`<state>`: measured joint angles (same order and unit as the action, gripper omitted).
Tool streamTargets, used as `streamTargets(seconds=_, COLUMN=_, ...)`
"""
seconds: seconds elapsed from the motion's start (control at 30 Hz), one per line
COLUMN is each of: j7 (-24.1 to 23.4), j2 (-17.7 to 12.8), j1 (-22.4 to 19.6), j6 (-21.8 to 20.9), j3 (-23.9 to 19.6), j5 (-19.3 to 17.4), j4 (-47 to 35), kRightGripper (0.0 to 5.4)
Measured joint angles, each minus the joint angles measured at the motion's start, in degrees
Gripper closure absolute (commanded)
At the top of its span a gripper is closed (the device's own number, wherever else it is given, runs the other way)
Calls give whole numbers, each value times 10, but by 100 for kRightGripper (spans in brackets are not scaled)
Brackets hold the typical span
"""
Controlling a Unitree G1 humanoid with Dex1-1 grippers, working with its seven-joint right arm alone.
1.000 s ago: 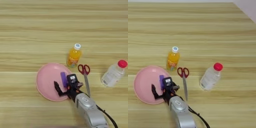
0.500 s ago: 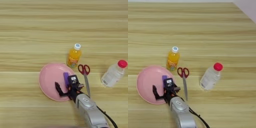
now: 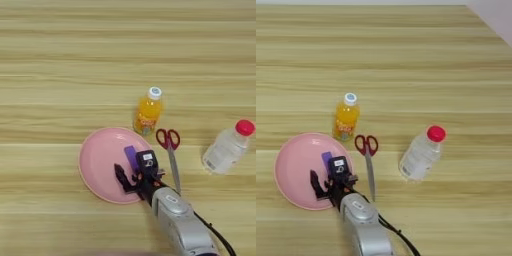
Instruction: Move the objects on the table
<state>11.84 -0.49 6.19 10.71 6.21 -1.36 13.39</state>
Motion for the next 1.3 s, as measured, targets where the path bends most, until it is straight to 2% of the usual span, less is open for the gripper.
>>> streamTargets(seconds=0.6, j7=0, j2=-6, j1=0, j6=0, j3=-2, j5=0, j4=0, kRightGripper=392)
streamTargets(seconds=1.0, j7=0, j2=-8, j1=-1, j6=-3, j3=-1, j5=2, j4=-1, kRightGripper=398)
streamTargets(seconds=1.3, j7=-1, j2=-8, j1=0, j6=-29, j3=-1, j5=3, j4=-25, kRightGripper=398)
